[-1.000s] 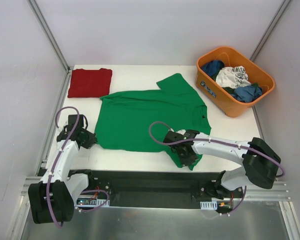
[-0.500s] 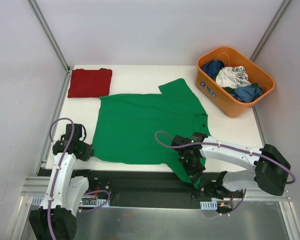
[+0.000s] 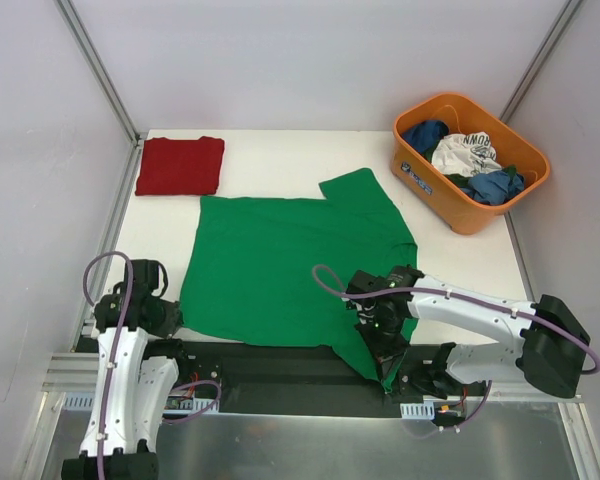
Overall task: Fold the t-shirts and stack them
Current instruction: Grap the side of the flattened tshirt closest away from the robot with both arms, then fold the flattened tshirt in 1/3 of the way
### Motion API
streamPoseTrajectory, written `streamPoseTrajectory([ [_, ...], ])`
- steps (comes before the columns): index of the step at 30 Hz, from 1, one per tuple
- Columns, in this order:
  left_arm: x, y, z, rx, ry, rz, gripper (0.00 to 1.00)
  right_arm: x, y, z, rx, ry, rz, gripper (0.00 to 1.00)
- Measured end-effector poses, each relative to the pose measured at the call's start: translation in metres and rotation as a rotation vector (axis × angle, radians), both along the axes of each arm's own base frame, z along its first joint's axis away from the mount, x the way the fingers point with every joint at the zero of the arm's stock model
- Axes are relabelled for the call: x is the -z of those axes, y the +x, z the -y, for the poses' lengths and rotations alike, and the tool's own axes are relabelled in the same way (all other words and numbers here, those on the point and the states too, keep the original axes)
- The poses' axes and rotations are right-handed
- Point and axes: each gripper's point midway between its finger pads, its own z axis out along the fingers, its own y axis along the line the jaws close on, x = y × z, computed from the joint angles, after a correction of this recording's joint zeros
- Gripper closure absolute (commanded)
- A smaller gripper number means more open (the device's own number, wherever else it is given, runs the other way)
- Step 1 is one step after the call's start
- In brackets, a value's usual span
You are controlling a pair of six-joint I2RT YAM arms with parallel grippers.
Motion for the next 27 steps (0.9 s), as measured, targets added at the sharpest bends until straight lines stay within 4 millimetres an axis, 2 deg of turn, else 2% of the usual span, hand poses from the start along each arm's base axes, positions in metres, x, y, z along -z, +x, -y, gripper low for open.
streamPoseTrajectory([
  [4, -0.003, -0.007, 0.000, -0.031, 0.000, 0.000, 1.00, 0.000, 0.003, -0.002, -0.002, -0.006, -0.008, 0.99],
  [7, -0.002, -0.006, 0.001, -0.037, -0.012, -0.015, 1.00, -0.005, 0.017, -0.008, 0.030, 0.015, 0.024, 0.99],
  [14, -0.001, 0.015, 0.008, -0.024, -0.055, 0.008, 1.00, -0.027, 0.080, -0.014, 0.186, 0.099, 0.177, 0.99],
  [20, -0.011, 0.036, 0.005, -0.002, -0.046, 0.035, 1.00, -0.055, 0.131, -0.018, 0.215, 0.147, 0.285, 0.99],
  [27, -0.025, 0.075, -0.001, 0.019, -0.025, 0.060, 1.00, -0.060, 0.183, -0.010, 0.260, 0.117, 0.339, 0.99],
])
